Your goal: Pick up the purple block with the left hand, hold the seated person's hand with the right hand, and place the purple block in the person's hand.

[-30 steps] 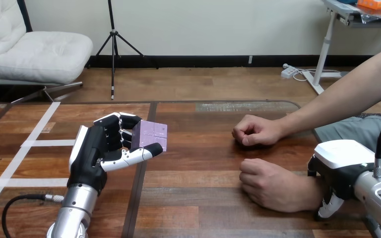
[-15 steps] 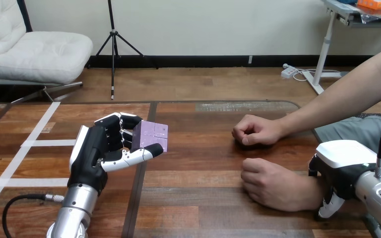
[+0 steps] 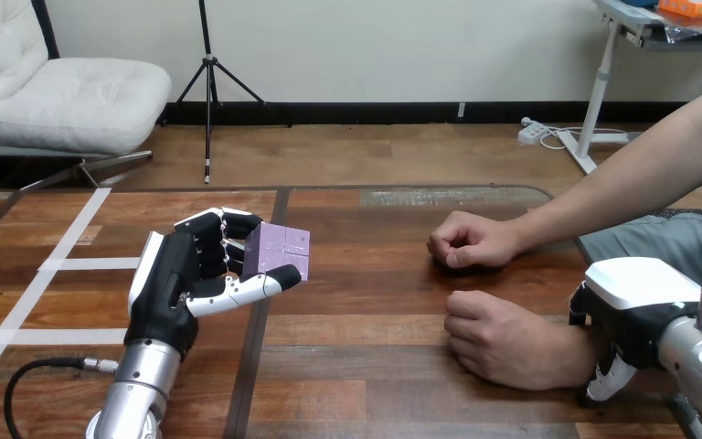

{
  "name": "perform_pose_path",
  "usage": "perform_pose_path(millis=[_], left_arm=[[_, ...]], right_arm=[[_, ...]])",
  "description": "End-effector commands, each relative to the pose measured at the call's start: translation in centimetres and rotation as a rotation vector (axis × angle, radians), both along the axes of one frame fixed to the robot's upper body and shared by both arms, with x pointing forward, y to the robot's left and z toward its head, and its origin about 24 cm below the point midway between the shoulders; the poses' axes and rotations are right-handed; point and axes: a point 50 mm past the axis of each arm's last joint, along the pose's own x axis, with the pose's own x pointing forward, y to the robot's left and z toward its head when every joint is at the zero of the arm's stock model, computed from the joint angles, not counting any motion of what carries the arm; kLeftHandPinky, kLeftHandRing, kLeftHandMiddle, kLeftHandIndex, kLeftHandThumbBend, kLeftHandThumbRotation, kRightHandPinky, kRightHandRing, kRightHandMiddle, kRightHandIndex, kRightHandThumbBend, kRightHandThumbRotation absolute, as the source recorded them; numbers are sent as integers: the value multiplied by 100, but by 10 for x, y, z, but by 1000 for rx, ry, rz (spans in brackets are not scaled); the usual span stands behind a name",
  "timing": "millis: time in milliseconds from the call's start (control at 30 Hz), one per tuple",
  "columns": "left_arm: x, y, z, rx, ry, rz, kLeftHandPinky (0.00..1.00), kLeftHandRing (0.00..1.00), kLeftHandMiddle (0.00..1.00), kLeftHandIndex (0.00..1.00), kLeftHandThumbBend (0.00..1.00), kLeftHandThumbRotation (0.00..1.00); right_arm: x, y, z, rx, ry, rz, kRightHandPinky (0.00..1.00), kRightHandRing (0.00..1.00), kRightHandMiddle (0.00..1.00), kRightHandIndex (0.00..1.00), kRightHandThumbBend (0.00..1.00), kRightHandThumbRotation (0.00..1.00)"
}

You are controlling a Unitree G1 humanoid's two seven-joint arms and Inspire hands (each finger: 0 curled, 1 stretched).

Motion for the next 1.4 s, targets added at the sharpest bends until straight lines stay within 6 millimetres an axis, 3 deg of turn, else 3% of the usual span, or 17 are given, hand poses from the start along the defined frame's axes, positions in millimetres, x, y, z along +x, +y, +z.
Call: perform_pose_path(millis=[0,833,1033,1367], left_arm=[[12,-1,20,12,-89,-5,34,40,46,48,86,14],[15,-14,20,-16,-86,-44,34,40,46,48,88,15],[16,-18,21,-12,-95,-53,34,40,46,49,89,16],[18,-25,23,-45,-97,-79,34,40,47,49,88,15]], right_arm=[[4,-9,26,-10,-107,-18,39,48,53,56,76,0],[4,-8,43,40,-199,-25,42,51,56,54,80,0],[3,-6,51,59,-247,-12,34,43,49,52,82,0],[1,-3,64,57,-297,1,29,38,46,52,82,0]])
